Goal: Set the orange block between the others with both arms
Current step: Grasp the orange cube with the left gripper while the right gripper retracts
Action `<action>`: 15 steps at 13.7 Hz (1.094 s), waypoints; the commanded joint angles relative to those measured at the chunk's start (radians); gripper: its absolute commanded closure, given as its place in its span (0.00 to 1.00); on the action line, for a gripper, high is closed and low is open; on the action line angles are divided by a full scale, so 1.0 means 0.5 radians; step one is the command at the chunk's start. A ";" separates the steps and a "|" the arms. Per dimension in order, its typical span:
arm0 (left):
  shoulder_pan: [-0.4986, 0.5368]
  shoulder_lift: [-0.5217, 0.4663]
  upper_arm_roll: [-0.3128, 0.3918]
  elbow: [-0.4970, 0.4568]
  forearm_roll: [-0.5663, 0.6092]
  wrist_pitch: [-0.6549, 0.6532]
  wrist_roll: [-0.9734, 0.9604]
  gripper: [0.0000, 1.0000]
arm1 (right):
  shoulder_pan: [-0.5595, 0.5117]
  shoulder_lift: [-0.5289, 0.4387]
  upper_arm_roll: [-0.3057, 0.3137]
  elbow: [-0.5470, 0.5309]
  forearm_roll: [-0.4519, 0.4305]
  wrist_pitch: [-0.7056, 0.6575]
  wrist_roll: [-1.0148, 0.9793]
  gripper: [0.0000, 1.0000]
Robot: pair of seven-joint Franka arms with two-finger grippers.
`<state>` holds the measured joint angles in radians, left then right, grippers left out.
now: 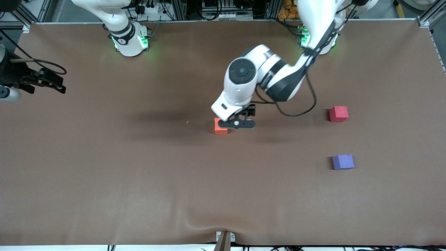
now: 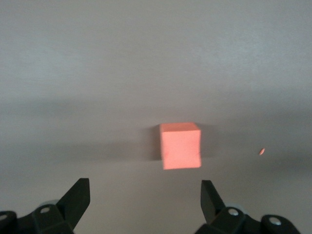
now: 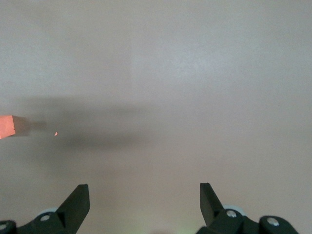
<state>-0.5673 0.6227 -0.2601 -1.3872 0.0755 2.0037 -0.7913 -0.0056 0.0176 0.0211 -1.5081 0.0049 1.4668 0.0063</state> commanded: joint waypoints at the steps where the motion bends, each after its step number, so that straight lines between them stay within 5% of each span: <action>1: -0.092 0.138 0.023 0.093 0.058 0.094 -0.126 0.00 | -0.001 -0.032 -0.018 -0.021 -0.034 -0.007 -0.059 0.00; 15: -0.169 0.451 0.051 0.084 0.186 0.432 -0.366 0.00 | 0.054 -0.014 -0.008 -0.098 -0.004 -0.093 0.049 0.00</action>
<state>-0.6374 0.8260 -0.2455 -1.3745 0.1350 2.2131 -0.9411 0.0047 0.0211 0.0162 -1.5447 0.0051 1.4272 0.0112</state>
